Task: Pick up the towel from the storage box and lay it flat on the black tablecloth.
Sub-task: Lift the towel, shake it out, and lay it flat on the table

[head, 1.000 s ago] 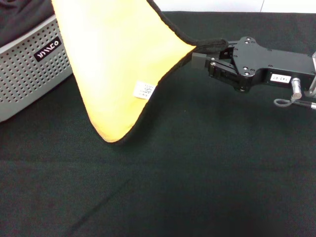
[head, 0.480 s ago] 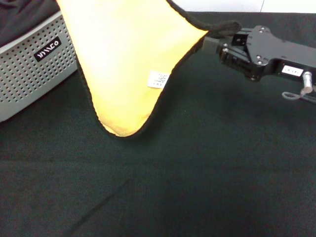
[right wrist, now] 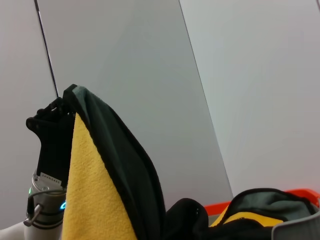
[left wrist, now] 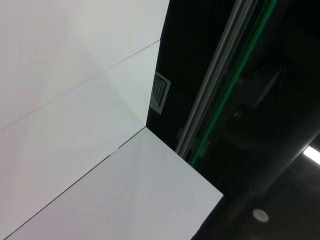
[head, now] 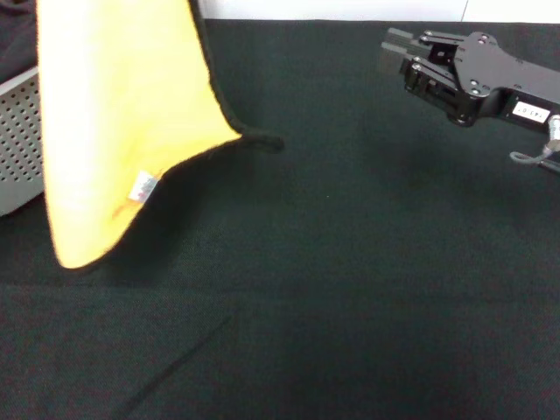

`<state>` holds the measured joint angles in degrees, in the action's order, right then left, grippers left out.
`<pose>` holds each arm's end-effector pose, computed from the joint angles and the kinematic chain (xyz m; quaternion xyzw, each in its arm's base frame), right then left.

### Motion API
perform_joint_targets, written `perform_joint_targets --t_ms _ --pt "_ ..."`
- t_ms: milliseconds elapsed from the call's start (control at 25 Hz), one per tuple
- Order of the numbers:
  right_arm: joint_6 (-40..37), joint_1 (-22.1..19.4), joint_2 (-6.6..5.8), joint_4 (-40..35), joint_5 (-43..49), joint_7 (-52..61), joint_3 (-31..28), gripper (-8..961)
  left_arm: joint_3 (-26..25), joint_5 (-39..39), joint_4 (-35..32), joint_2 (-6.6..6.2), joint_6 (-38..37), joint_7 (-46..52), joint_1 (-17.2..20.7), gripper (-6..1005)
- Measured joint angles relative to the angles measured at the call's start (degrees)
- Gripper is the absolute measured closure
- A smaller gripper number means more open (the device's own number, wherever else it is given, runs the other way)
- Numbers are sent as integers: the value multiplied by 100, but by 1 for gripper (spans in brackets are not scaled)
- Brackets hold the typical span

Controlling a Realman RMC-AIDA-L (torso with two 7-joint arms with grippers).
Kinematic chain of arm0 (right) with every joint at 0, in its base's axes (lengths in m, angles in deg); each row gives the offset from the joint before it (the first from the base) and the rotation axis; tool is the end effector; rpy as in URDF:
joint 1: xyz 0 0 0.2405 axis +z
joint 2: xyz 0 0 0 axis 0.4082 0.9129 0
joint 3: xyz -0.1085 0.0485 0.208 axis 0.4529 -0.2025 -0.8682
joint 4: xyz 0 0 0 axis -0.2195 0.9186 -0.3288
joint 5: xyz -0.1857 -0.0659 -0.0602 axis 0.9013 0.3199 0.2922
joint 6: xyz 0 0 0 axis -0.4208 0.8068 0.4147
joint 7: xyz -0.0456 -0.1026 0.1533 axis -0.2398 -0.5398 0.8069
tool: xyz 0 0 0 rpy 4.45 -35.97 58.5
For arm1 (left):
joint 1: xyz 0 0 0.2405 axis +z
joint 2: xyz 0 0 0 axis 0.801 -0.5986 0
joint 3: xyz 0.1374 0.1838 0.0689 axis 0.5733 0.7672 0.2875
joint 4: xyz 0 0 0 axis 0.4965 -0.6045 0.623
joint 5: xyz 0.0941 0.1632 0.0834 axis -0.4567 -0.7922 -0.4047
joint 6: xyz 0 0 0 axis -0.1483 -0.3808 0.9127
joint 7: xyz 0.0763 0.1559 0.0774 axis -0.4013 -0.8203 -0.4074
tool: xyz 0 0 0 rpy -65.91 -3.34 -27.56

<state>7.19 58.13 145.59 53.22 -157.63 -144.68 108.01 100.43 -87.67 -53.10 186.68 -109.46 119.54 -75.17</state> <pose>0.1244 0.3581 -0.0105 -0.8772 0.1293 0.4508 0.1026 -0.1300 0.3087 0.1285 0.6754 0.3226 0.6534 0.1133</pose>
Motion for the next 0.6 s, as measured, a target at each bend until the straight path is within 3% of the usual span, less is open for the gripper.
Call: perform_joint_targets --t_ms 600 --pt "-15 299 -28 40 391 -60 374 737 -93 -43 0 24 -92 29 -48 966"
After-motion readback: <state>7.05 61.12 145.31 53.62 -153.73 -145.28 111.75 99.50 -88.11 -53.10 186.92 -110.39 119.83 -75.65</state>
